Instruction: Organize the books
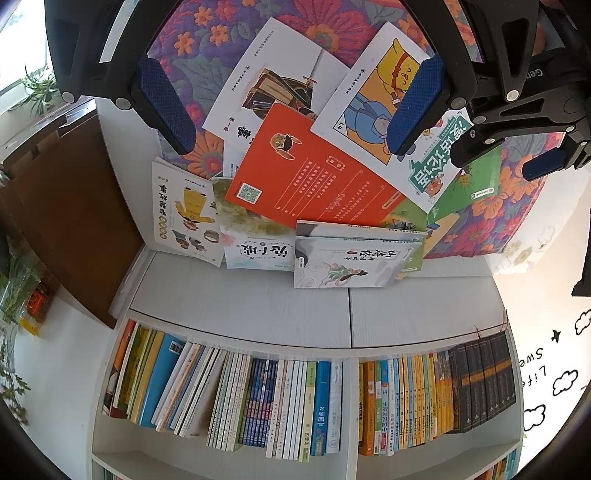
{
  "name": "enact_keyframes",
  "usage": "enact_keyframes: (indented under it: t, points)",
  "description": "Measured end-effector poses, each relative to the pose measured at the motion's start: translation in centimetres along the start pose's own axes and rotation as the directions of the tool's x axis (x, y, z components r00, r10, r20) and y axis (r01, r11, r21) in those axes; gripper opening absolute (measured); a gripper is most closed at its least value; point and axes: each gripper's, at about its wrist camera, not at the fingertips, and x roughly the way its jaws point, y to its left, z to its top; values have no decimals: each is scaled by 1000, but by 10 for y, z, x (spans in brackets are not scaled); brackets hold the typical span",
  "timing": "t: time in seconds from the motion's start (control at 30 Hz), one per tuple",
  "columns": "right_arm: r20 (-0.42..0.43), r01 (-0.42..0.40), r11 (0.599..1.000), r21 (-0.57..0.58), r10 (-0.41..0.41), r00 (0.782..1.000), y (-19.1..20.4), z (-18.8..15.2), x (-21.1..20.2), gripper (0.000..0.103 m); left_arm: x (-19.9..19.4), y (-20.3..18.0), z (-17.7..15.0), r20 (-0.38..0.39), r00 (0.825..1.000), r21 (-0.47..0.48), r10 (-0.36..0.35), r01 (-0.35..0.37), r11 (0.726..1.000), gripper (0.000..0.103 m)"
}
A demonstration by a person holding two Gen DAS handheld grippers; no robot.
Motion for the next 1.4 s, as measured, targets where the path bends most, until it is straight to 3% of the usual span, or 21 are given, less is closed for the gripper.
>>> enact_keyframes:
  t: [0.73,1.07,1.2,1.4]
  points:
    - [20,5,1000,-8,-5,1000,-1,0,-5,103,-7,0,-1,24,1000,5,5,-5,1000,102]
    - [57,-38,999,-1,38,998,-1,1,-10,103,-8,0,0,29,1000,6,-12,12,1000,102]
    - [60,-114,993,40,111,992,-7,0,-10,103,-9,-1,0,30,999,9,-16,15,1000,102]
    - [59,-66,997,34,64,996,-6,-1,-9,103,-9,-2,0,37,999,11,-8,8,1000,102]
